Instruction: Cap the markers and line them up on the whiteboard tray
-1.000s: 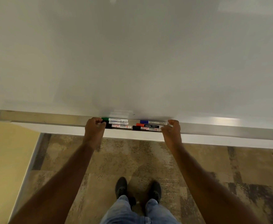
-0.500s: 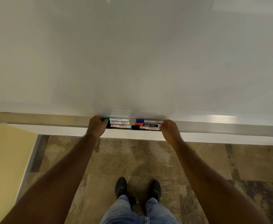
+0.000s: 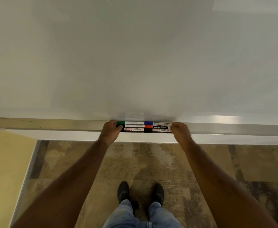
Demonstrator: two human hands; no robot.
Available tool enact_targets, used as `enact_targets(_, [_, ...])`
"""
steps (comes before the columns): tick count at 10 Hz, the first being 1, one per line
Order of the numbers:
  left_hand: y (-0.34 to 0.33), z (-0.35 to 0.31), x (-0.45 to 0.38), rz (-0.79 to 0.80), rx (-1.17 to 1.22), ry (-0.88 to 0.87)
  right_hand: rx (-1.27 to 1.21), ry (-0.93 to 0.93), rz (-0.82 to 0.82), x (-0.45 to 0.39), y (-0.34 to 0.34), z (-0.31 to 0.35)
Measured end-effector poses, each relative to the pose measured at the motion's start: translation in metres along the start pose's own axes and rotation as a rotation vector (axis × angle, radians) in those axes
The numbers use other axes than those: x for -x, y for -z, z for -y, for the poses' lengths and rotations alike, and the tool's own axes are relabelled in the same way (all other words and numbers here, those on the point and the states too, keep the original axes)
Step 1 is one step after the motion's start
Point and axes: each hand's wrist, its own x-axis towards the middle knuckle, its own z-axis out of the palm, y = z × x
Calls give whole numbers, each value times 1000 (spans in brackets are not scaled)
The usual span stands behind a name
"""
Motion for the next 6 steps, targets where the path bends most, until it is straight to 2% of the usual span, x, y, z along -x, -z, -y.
enact_targets(4, [1, -2, 7, -1, 32, 18, 130, 42, 30, 7, 3, 0])
enact_targets(6, [-1, 4, 18, 27, -43, -126, 153, 179, 35, 31, 8, 6])
